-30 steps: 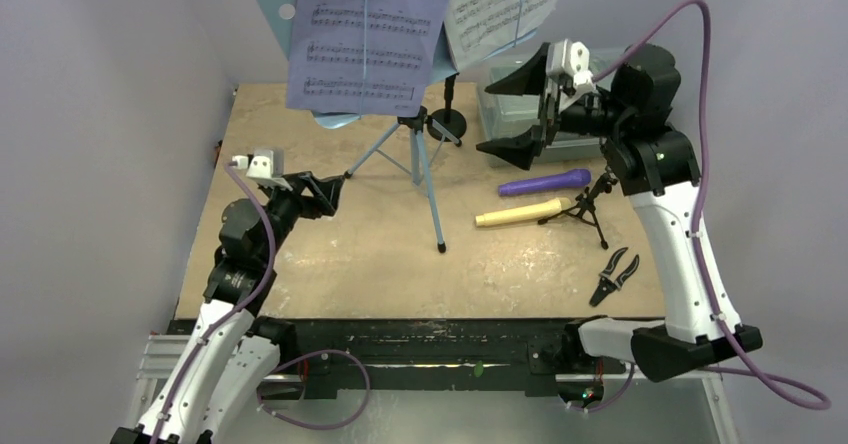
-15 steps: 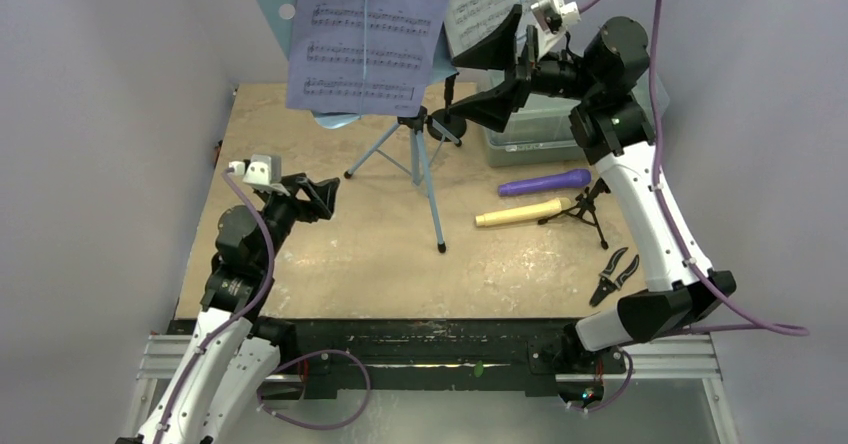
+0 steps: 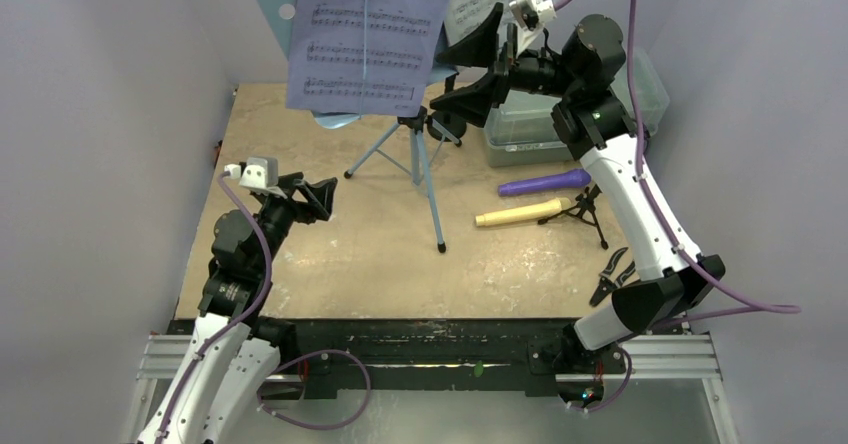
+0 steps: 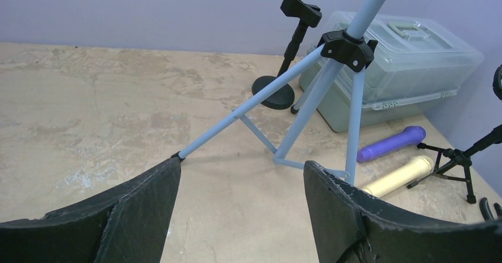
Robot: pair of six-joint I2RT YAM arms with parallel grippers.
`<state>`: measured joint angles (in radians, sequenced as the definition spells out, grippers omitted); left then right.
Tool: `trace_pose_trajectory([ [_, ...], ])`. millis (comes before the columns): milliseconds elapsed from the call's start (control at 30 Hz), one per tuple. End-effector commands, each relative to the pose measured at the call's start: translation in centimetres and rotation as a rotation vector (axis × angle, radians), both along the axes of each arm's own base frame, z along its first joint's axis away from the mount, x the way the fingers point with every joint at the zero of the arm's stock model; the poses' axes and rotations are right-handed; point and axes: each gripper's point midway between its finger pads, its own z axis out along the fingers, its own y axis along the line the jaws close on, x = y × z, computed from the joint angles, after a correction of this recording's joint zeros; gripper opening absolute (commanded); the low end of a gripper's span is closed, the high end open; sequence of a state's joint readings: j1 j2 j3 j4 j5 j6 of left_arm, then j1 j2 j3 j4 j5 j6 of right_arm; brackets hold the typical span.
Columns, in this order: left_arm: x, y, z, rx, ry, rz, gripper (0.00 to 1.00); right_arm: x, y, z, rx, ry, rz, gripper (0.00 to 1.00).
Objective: Pack up the instrument practice props
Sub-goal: Pick up the sheet music from the music stand.
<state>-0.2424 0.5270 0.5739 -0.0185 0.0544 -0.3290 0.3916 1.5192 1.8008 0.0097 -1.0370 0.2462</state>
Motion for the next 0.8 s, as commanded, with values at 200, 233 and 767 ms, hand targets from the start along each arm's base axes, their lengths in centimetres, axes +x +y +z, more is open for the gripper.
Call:
trace_pose_trajectory([
  [200, -0.1, 0.1, 0.2, 0.006, -0.023, 0.001, 0.75, -3.8, 0.8, 2.5, 0.051, -0.05, 0.146, 0.96],
  [233, -0.1, 0.1, 0.2, 0.006, -0.022, 0.001, 0.75, -4.0, 0.7, 2.6, 0.056, -0.046, 0.156, 0.95],
  [767, -0.1, 0.1, 0.3, 0.005, -0.027, 0.003, 0.75, 0.9, -0.1, 0.9, 0.016, 0.017, -0.145, 0.98],
])
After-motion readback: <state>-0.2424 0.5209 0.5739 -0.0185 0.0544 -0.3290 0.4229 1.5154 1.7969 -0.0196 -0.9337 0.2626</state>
